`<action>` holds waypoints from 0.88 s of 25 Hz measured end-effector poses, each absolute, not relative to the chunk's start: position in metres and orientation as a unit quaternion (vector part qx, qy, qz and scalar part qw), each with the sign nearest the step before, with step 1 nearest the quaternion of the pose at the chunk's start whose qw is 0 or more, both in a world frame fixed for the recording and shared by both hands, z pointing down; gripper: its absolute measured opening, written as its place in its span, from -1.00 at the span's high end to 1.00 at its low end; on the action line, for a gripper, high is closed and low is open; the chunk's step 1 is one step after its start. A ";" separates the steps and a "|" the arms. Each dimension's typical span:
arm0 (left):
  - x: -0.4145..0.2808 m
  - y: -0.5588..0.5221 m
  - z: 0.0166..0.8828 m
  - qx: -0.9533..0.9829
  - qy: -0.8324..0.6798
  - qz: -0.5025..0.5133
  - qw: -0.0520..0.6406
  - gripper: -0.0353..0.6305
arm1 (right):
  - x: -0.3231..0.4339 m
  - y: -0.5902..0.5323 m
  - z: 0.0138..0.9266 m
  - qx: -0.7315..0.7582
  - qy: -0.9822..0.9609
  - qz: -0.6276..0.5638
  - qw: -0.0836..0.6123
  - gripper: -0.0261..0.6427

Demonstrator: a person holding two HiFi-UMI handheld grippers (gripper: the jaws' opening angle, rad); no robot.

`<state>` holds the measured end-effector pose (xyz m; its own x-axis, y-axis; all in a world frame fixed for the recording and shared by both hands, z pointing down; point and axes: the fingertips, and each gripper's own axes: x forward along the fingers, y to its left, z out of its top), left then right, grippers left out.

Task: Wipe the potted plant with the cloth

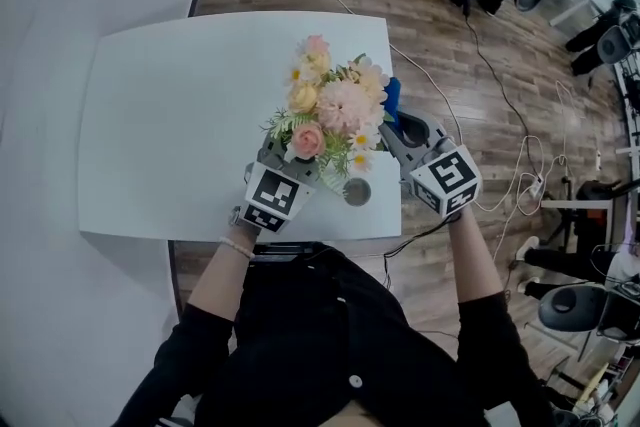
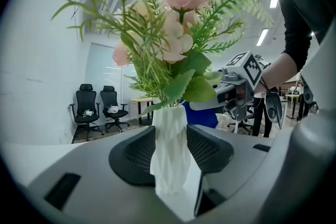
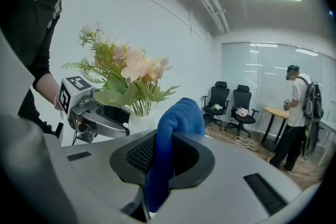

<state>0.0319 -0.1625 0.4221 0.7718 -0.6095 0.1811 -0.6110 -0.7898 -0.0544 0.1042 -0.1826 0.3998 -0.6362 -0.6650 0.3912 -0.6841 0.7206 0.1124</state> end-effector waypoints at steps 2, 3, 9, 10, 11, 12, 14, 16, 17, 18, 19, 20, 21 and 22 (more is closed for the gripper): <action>0.031 -0.162 0.423 0.942 -0.320 0.096 0.005 0.30 | 0.098 -0.191 0.396 0.348 -0.912 0.011 0.216 0.69; 0.031 -0.163 0.424 0.943 -0.318 0.096 0.005 0.30 | 0.095 -0.195 0.395 0.337 -0.916 0.005 0.219 0.69; 0.031 -0.161 0.422 0.945 -0.312 0.099 0.007 0.30 | 0.077 -0.212 0.392 0.255 -0.932 -0.028 0.256 0.69; 0.031 -0.160 0.421 0.945 -0.311 0.099 0.008 0.30 | 0.074 -0.211 0.392 0.239 -0.934 -0.032 0.263 0.69; 0.031 -0.160 0.421 0.945 -0.311 0.099 0.009 0.30 | 0.070 -0.211 0.393 0.221 -0.936 -0.035 0.270 0.69; 0.031 -0.159 0.420 0.945 -0.311 0.099 0.009 0.30 | 0.066 -0.210 0.394 0.203 -0.938 -0.038 0.278 0.69; 0.030 -0.160 0.419 0.945 -0.311 0.100 0.009 0.30 | 0.058 -0.209 0.397 0.170 -0.941 -0.040 0.290 0.69; 0.031 -0.161 0.419 0.945 -0.310 0.100 0.009 0.30 | 0.055 -0.209 0.399 0.148 -0.942 -0.036 0.297 0.69; 0.031 -0.161 0.420 0.945 -0.310 0.099 0.009 0.30 | 0.055 -0.210 0.401 0.141 -0.943 -0.032 0.301 0.69; 0.032 -0.161 0.420 0.945 -0.311 0.099 0.010 0.30 | 0.056 -0.210 0.404 0.134 -0.942 -0.026 0.306 0.69; 0.033 -0.161 0.420 0.945 -0.311 0.099 0.010 0.30 | 0.057 -0.210 0.408 0.128 -0.942 -0.021 0.311 0.69; 0.033 -0.161 0.420 0.945 -0.311 0.099 0.010 0.30 | 0.058 -0.210 0.412 0.123 -0.941 -0.015 0.316 0.69; 0.033 -0.161 0.421 0.945 -0.312 0.099 0.010 0.30 | 0.059 -0.210 0.416 0.119 -0.940 -0.011 0.320 0.69; 0.033 -0.161 0.421 0.945 -0.312 0.099 0.010 0.30 | 0.060 -0.210 0.421 0.118 -0.939 -0.006 0.323 0.69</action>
